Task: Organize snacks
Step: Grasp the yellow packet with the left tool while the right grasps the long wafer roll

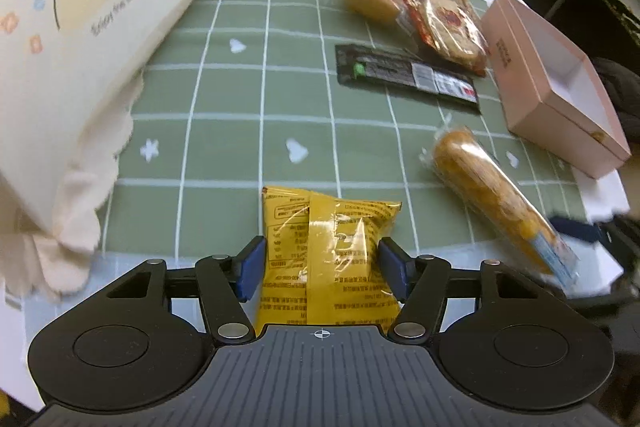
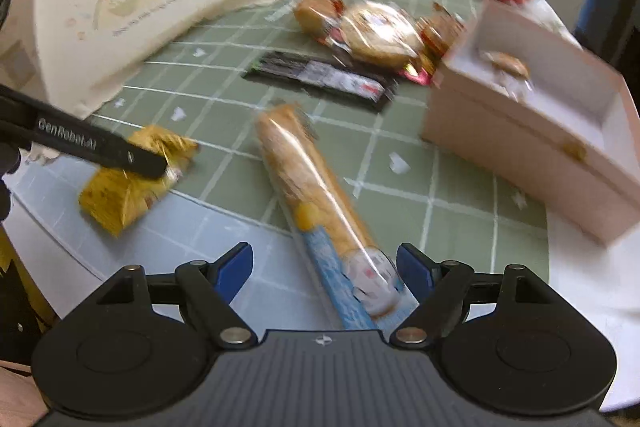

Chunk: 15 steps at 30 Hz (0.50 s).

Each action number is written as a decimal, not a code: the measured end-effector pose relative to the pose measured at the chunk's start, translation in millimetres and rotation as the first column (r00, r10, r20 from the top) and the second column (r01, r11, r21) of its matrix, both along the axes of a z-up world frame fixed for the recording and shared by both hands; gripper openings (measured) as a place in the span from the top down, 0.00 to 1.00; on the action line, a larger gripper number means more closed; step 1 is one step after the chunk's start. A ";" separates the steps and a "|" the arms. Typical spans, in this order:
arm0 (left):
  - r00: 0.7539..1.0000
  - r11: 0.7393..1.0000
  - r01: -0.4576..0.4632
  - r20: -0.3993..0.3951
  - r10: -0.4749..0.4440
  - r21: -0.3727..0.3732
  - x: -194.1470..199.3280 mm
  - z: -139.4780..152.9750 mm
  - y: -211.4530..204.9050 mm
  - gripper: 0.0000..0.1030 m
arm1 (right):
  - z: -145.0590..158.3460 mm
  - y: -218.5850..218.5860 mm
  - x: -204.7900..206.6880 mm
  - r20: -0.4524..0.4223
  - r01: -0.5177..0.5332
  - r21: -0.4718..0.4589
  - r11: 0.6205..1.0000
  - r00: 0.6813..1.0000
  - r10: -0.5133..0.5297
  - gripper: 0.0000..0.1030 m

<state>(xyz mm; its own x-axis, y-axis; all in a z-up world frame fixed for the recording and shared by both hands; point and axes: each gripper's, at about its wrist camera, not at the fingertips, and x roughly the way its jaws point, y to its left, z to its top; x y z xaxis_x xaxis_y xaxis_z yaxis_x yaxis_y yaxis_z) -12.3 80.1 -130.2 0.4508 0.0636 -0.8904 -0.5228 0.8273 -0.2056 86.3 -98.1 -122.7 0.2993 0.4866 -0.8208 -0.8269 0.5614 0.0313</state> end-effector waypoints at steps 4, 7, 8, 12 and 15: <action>1.000 0.999 0.018 0.010 -0.017 -0.034 -11.9 2.6 -8.9 0.37 | 1.0 19.5 -0.2 0.089 -0.060 -0.022 0.998 0.994 0.062 0.23; 0.999 0.998 0.042 0.021 -0.041 -0.054 -16.0 5.4 -15.6 0.38 | -1.9 32.2 9.4 0.084 -0.067 -0.022 0.998 0.994 0.068 0.23; 0.998 0.997 0.052 0.024 -0.051 -0.058 -16.6 6.5 -18.0 0.38 | -3.2 34.7 13.7 0.070 -0.063 -0.020 0.998 0.995 0.064 0.24; 0.996 0.994 0.078 0.040 -0.076 -0.070 -16.6 10.0 -26.9 0.39 | -4.4 39.1 21.3 -0.012 -0.060 -0.019 0.998 0.998 0.060 0.58; 0.993 0.991 0.108 0.047 -0.104 -0.081 -13.3 11.1 -36.0 0.39 | 2.5 28.5 16.5 -0.040 -0.070 -0.012 0.997 0.997 0.070 0.67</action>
<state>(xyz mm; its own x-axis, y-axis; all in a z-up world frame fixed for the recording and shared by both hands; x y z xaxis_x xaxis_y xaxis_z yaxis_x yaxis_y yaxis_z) -25.6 44.1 -119.1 0.4882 -0.0603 -0.8707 -0.4226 0.8565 -0.2963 102.8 -69.6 -120.3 0.2320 0.4942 -0.8378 -0.8624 0.5029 0.0578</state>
